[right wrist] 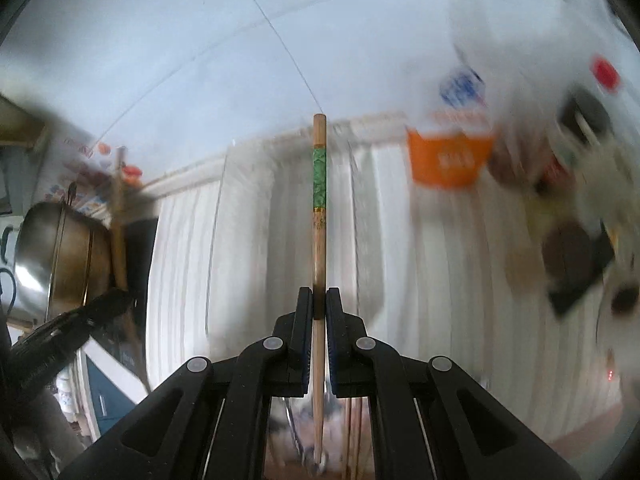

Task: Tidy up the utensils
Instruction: 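Carry both chopsticks over the clear basket and open both grippers to drop them, then grasp a plain chopstick with the left gripper while the right grasps another chopstick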

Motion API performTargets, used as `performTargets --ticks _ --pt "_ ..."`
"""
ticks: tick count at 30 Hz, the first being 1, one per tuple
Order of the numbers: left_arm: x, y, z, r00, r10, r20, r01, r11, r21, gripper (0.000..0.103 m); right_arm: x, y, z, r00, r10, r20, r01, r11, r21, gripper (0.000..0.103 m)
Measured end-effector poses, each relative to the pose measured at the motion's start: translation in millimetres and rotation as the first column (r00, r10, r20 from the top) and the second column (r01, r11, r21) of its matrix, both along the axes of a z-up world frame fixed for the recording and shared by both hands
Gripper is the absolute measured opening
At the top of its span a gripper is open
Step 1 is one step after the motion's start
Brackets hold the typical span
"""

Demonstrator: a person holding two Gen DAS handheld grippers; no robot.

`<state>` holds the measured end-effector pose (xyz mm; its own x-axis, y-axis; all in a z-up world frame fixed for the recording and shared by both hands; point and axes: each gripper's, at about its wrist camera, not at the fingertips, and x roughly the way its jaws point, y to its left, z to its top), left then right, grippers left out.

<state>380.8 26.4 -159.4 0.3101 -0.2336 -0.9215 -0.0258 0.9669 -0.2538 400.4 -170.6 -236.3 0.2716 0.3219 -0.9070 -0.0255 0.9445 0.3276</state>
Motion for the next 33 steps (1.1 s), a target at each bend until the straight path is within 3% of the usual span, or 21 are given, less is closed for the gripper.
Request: performTargets --ticks 5,11,12,15,18,20,22,25,29,33 --pt "55 -14 -45 0.996 -0.009 -0.094 0.011 1.000 0.017 0.004 57 16 -29 0.999 0.008 -0.044 -0.010 1.000 -0.029 0.007" --pt "77 -15 -79 0.986 -0.004 -0.169 0.008 1.000 0.028 0.006 89 22 -75 0.990 0.028 -0.135 -0.038 0.997 -0.069 0.008" --pt "77 -14 -79 0.987 0.000 -0.162 0.007 0.999 0.040 0.007 90 20 -81 0.987 0.026 -0.161 -0.037 0.997 -0.064 0.011" --pt "73 -9 -77 0.990 0.024 -0.139 -0.012 0.996 0.087 0.010 89 8 -85 0.989 0.000 -0.151 -0.010 0.998 -0.066 0.043" --pt "62 -1 -68 0.996 0.046 -0.081 -0.033 0.988 0.149 0.028 78 -5 -77 0.990 -0.029 -0.136 0.016 0.995 -0.095 0.043" --pt "53 6 -61 0.998 0.059 -0.036 -0.052 0.982 0.182 0.062 66 -15 -69 0.993 -0.050 -0.108 0.037 0.992 -0.121 0.043" --pt "38 13 -53 0.996 0.080 0.027 -0.084 0.970 0.229 0.079 52 -26 -62 0.993 -0.082 -0.081 0.069 0.985 -0.157 0.052" --pt "16 27 -45 0.990 0.110 0.087 -0.127 0.964 0.234 0.103 24 -42 -51 0.991 -0.129 -0.034 0.123 0.981 -0.148 0.064" --pt "-12 38 -46 0.988 0.114 0.100 -0.136 0.959 0.249 0.103 -21 -57 -43 0.987 -0.163 0.004 0.162 0.978 -0.128 0.066" --pt "-48 39 -54 0.989 0.099 0.106 -0.126 0.946 0.297 0.103 -71 -60 -50 0.983 -0.182 -0.027 0.179 0.980 -0.089 0.064"
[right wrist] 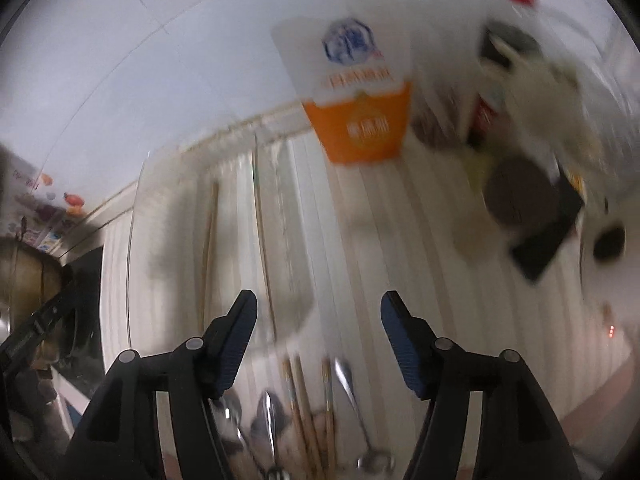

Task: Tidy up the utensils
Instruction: 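Grasp a plain chopstick with the left gripper while the right grasps another chopstick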

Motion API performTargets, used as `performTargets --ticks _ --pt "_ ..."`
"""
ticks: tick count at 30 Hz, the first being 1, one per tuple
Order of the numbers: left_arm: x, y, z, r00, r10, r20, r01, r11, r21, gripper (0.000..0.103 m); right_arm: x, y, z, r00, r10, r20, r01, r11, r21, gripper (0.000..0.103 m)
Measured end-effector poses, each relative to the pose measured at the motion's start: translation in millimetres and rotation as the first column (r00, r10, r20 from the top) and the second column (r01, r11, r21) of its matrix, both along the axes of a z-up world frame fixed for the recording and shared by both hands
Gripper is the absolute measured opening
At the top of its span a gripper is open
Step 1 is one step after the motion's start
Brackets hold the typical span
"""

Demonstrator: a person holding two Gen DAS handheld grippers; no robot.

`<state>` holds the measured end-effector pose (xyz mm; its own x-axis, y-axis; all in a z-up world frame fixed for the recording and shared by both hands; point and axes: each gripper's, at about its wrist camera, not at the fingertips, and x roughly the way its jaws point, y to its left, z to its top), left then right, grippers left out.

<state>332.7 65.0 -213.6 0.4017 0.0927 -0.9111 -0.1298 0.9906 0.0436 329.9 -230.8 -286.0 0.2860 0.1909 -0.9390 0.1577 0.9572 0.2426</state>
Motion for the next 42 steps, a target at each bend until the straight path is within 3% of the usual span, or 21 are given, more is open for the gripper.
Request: performTargets --ticks 2,3,4,9,13,15,16,18,19,20,22,24,30,34,36,38,40,42 --pt "-25 -3 -15 0.999 -0.005 -0.043 0.005 1.000 -0.005 0.103 -27 1 -13 0.999 0.010 -0.031 -0.009 1.000 0.022 0.040" --pt "-40 -6 -28 0.996 -0.017 -0.086 0.016 1.000 -0.013 0.103 -38 1 -20 0.998 0.011 -0.056 -0.010 1.000 0.026 0.023" --pt "-51 -9 -40 0.993 -0.029 -0.117 0.026 0.999 -0.026 0.103 -50 2 -29 0.996 0.013 -0.083 -0.011 0.999 0.032 0.015" --pt "-94 -31 -110 0.949 -0.088 -0.302 0.052 0.991 -0.124 0.097 -87 10 -64 0.981 0.044 -0.187 -0.032 0.997 0.065 0.011" --pt "-101 -46 -142 0.930 -0.121 -0.347 0.063 0.983 -0.173 0.084 -95 32 -82 0.968 0.104 -0.227 -0.090 0.993 0.070 0.011" --pt "-101 -51 -152 0.925 -0.129 -0.357 0.072 0.983 -0.170 0.070 -96 41 -92 0.963 0.120 -0.240 -0.107 0.992 0.065 0.011" --pt "-101 -54 -156 0.923 -0.132 -0.362 0.079 0.984 -0.159 0.054 -95 46 -97 0.962 0.129 -0.240 -0.119 0.991 0.055 0.011" --pt "-101 -58 -157 0.929 -0.136 -0.343 0.097 0.987 -0.128 0.035 -93 54 -103 0.960 0.140 -0.242 -0.141 0.990 0.012 0.011" --pt "-101 -61 -156 0.929 -0.147 -0.340 0.119 0.988 -0.102 0.018 -93 58 -107 0.957 0.149 -0.248 -0.160 0.987 -0.024 0.011" --pt "-102 -62 -155 0.928 -0.156 -0.337 0.134 0.987 -0.089 0.009 -94 62 -112 0.950 0.155 -0.270 -0.177 0.982 -0.059 0.011" --pt "-104 -63 -153 0.926 -0.157 -0.342 0.133 0.987 -0.093 0.005 -96 69 -111 0.952 0.166 -0.257 -0.200 0.974 -0.109 0.009" --pt "-105 -56 -150 0.924 -0.148 -0.353 0.124 0.988 -0.089 0.005 -101 72 -112 0.947 0.177 -0.267 -0.220 0.966 -0.139 0.000" --pt "-107 -36 -146 0.923 -0.123 -0.363 0.078 0.988 -0.137 0.006 -122 65 -121 0.919 0.201 -0.338 -0.260 0.956 -0.136 0.000" --pt "-107 -35 -145 0.920 -0.125 -0.372 0.080 0.988 -0.136 0.012 -134 61 -129 0.923 0.208 -0.323 -0.263 0.955 -0.139 0.000" --pt "-110 -44 -149 0.918 -0.140 -0.371 0.094 0.986 -0.138 0.019 -139 59 -134 0.924 0.198 -0.326 -0.253 0.958 -0.134 0.000" --pt "-120 -56 -152 0.914 -0.168 -0.370 0.120 0.981 -0.149 0.037 -139 60 -138 0.924 0.201 -0.325 -0.256 0.957 -0.135 0.000" --pt "-122 -75 -150 0.906 -0.198 -0.373 0.153 0.977 -0.147 0.049 -136 55 -140 0.929 0.184 -0.322 -0.232 0.966 -0.116 0.000" --pt "-122 -88 -148 0.905 -0.202 -0.374 0.170 0.978 -0.117 0.049 -139 45 -143 0.934 0.153 -0.321 -0.188 0.979 -0.078 0.000"
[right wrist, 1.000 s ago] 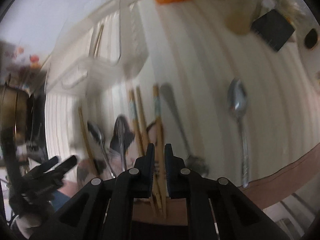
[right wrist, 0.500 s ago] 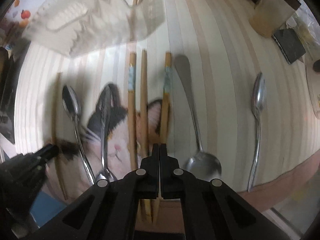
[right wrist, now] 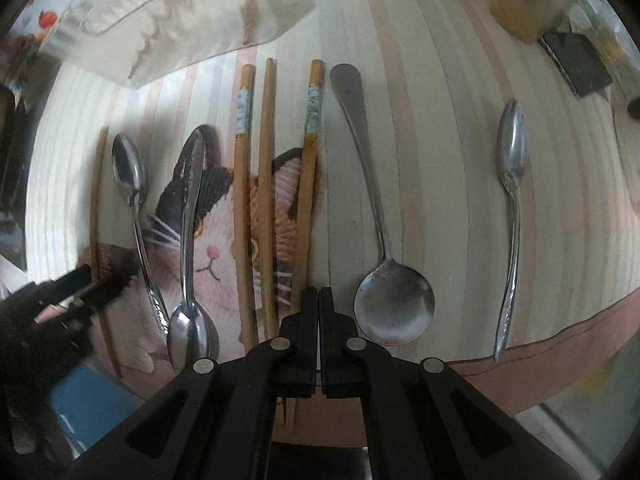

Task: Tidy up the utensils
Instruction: 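Grasp a plain chopstick with the left gripper while the right grasps another chopstick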

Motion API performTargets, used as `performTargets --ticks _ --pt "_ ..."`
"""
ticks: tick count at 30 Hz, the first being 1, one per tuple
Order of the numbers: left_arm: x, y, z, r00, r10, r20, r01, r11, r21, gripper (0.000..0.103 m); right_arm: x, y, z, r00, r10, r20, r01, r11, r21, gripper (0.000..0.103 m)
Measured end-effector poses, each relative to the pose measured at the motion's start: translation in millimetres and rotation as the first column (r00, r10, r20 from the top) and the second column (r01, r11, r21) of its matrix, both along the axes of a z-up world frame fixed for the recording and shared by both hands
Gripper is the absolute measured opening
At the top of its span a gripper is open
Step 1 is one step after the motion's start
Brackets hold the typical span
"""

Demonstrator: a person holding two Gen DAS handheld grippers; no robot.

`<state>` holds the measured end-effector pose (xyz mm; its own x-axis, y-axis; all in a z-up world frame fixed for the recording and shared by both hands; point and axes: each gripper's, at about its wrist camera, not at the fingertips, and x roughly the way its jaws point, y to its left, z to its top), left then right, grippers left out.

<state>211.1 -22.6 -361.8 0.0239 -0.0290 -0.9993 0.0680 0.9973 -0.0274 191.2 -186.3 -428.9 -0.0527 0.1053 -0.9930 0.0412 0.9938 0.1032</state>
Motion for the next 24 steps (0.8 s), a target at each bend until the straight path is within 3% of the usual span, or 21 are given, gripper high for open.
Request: performTargets --ticks 3,7,11,13,15,18,20,24 --pt "2 0 2 1.000 0.023 0.000 -0.023 0.999 -0.025 0.049 -4 -16 2 0.995 -0.095 0.017 0.093 0.992 0.085 0.003" --pt "0 18 2 0.998 0.063 0.011 -0.063 0.998 -0.027 0.046 3 -15 0 0.995 -0.092 0.038 0.088 0.990 0.108 0.003" --pt "5 27 7 0.997 0.076 0.011 -0.076 0.997 -0.032 0.047 6 -2 -6 0.996 -0.047 0.074 0.043 0.998 0.049 0.004" --pt "12 37 8 0.997 0.082 0.012 -0.081 0.996 -0.032 0.047 7 5 -16 0.999 -0.015 0.045 0.014 1.000 0.017 0.006" --pt "13 41 9 0.995 0.095 0.009 -0.095 0.995 -0.045 0.046 7 8 -21 0.999 -0.030 0.032 0.030 0.999 0.024 0.006" --pt "15 55 12 0.994 0.111 0.002 -0.110 0.992 -0.061 0.046 4 0 -22 0.996 -0.080 0.045 0.075 0.991 0.111 0.010" --pt "18 67 12 0.993 0.115 0.001 -0.115 0.991 -0.068 0.046 5 4 -26 0.996 -0.069 0.049 0.063 0.992 0.107 0.020" --pt "19 84 7 0.993 0.115 -0.001 -0.114 0.991 -0.071 0.046 4 7 -42 0.997 -0.071 0.032 0.068 0.993 0.097 0.021"
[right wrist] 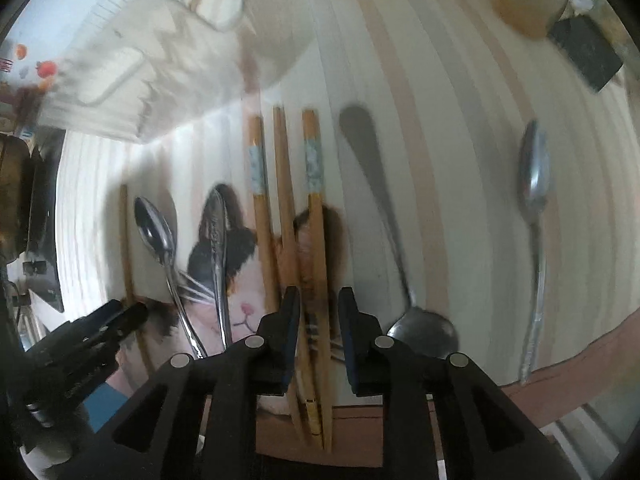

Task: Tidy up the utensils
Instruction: 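Grasp a plain chopstick with the left gripper while the right grasps another chopstick, then lift both chopsticks over the clear basket and open both grippers to release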

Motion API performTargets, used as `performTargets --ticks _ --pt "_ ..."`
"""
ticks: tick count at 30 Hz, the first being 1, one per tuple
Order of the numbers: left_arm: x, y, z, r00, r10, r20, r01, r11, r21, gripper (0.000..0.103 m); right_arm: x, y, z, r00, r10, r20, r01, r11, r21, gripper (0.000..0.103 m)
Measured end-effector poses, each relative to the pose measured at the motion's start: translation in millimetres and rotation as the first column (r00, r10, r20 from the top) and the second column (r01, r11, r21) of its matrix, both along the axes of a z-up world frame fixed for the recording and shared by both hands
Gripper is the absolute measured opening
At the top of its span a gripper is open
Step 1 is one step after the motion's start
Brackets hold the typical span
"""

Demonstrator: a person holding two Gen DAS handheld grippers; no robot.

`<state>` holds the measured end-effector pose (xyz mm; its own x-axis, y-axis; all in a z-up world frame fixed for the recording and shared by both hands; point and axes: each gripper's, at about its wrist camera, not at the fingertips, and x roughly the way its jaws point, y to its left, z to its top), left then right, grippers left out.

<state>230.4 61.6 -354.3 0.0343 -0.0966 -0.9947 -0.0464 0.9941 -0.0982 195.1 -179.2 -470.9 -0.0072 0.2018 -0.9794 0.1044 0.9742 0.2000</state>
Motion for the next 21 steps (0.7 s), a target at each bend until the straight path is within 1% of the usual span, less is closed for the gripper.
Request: performTargets --ticks 1,2,3,4,6,7,8,9,10,12,14,15,16,17,18,19,21 --pt "0 2 0 1.000 0.000 0.001 0.000 1.000 -0.002 0.046 -1 0 -1 1.000 0.002 -0.001 -0.002 1.000 -0.006 0.019" --pt "0 4 0 1.000 0.000 0.001 0.000 1.000 -0.002 0.046 5 1 -2 1.000 0.006 -0.002 -0.006 1.000 -0.029 0.014" --pt "-1 8 0 1.000 0.000 0.000 0.000 1.000 -0.002 0.046 16 0 3 1.000 0.008 -0.009 -0.008 1.000 -0.026 0.008" --pt "0 9 0 1.000 0.002 0.000 -0.002 1.000 -0.004 0.046 19 -2 1 1.000 -0.009 -0.013 0.009 1.000 -0.011 0.007" --pt "-1 10 -2 1.000 0.010 -0.002 -0.010 1.000 -0.009 0.046 20 -7 0 0.998 -0.055 -0.023 0.056 0.996 0.065 0.007" --pt "-2 -2 -6 1.000 0.015 -0.002 -0.015 1.000 -0.010 0.046 22 -16 -3 0.998 -0.068 -0.019 0.069 0.993 0.094 0.008" --pt "-2 -1 -6 1.000 0.018 -0.001 -0.018 1.000 -0.014 0.046 22 -16 -3 0.998 -0.067 -0.018 0.069 0.991 0.115 0.008" --pt "-2 2 -5 1.000 0.022 -0.003 -0.022 1.000 -0.017 0.046 25 -15 0 0.998 -0.059 -0.018 0.061 0.992 0.115 0.012" --pt "-1 5 -4 1.000 0.025 -0.005 -0.025 1.000 -0.018 0.046 29 -22 3 0.999 -0.044 -0.024 0.046 0.995 0.092 0.020" --pt "0 10 -3 1.000 0.023 -0.006 -0.023 1.000 -0.016 0.046 31 -19 -3 0.999 -0.023 -0.032 0.025 0.998 0.052 0.024" --pt "1 11 -2 1.000 0.025 -0.005 -0.025 1.000 -0.018 0.046 35 -9 1 0.999 -0.022 -0.026 0.022 0.999 0.023 0.023" --pt "1 12 -1 1.000 0.025 -0.004 -0.025 0.999 -0.020 0.046 44 5 -3 1.000 -0.010 -0.026 0.010 1.000 -0.001 0.020" --pt "1 13 -1 1.000 0.026 -0.004 -0.026 0.999 -0.021 0.046 44 6 -3 1.000 0.001 -0.016 -0.001 1.000 -0.023 0.020" --pt "1 14 -1 1.000 0.028 -0.004 -0.028 0.999 -0.023 0.046 44 6 -4 1.000 0.005 -0.014 -0.005 0.999 -0.052 0.016" --pt "0 14 -1 1.000 0.030 -0.004 -0.030 0.999 -0.024 0.046 45 14 -3 1.000 0.003 -0.012 -0.004 0.998 -0.062 0.007" --pt "-2 12 -2 1.000 0.031 -0.003 -0.031 0.999 -0.024 0.046 51 6 -3 1.000 -0.006 -0.012 0.005 0.999 -0.048 0.007" --pt "0 10 -2 1.000 0.031 -0.002 -0.031 0.999 -0.022 0.046 51 3 -4 1.000 -0.009 -0.016 0.009 0.999 -0.035 0.006"
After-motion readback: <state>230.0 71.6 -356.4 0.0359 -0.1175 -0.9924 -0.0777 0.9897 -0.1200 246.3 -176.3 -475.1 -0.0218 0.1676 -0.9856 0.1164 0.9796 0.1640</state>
